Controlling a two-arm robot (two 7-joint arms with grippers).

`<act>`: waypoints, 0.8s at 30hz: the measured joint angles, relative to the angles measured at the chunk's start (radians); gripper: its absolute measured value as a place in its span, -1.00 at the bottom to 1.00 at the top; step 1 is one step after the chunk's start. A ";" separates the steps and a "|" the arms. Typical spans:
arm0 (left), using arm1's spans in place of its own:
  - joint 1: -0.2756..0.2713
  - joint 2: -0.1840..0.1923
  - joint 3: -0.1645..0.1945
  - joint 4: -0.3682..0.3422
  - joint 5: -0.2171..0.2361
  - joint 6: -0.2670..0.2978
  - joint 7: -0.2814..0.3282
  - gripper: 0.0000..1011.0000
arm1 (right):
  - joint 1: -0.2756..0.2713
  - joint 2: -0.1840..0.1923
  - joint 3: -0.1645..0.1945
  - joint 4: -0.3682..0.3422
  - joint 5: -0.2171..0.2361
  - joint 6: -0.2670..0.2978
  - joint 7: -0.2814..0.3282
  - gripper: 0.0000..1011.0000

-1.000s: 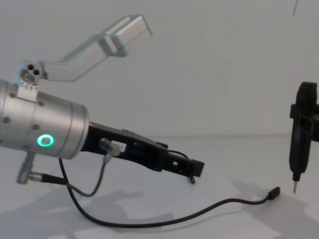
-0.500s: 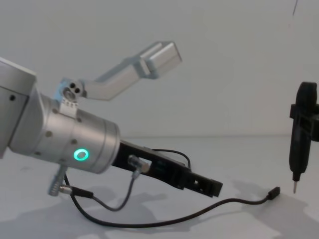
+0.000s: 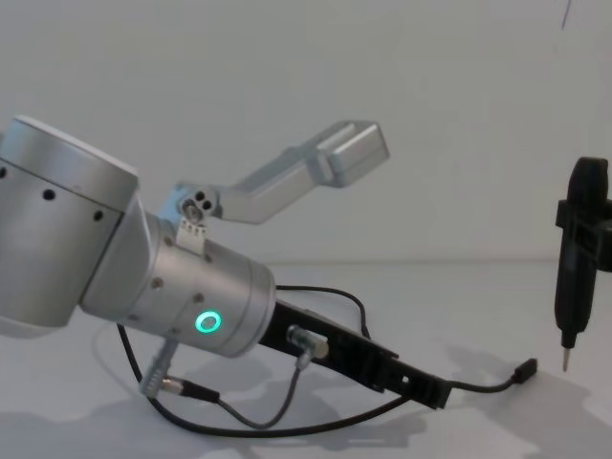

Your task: Pick up the data cable with the one hand.

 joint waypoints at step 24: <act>-0.018 -0.042 0.024 0.049 0.023 0.029 0.014 0.24 | 0.000 0.000 0.000 0.000 0.000 0.000 0.000 -0.45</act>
